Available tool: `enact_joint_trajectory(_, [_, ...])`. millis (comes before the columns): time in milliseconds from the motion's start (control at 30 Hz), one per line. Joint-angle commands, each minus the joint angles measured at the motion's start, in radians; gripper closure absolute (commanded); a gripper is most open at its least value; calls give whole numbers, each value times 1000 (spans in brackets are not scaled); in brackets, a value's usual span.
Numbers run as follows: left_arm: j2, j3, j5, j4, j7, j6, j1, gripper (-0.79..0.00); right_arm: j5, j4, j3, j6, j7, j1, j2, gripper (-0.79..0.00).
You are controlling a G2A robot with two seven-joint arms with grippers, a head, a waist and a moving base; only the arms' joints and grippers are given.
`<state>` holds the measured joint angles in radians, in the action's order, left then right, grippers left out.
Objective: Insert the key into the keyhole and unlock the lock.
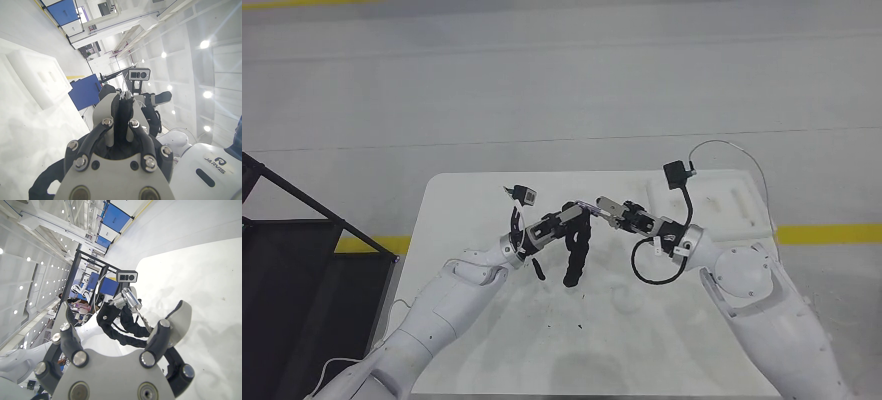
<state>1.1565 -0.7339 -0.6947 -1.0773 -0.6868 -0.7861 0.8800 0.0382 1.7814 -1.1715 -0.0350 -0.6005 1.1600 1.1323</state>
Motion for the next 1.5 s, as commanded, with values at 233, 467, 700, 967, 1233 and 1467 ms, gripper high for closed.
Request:
enact_joint_trajectory(233, [0,0,0,0,0,0,0,0,3,-8,-1,-3,11,5,3,-785])
enact_joint_trajectory(467, [0,0,0,0,0,0,0,0,18,-5,-69,-16,31,69,-6,-785])
enact_joint_trajectory(700, [0,0,0,0,0,0,0,0,56,-18,-154,-117,10,155,-19,-785])
enact_joint_trajectory(967, [0,0,0,0,0,0,0,0,23,-99,-197,-386,-23,167,-27,-785])
enact_joint_trajectory(1233, [0,-13,30,-25,19,-12,14,0,23,-99,-197,-386,-23,167,-27,-785])
enact_joint_trajectory(1467, [-10,-70,148,-50,-6,-111,28,0,23,-99,-197,-386,-23,167,-27,-785])
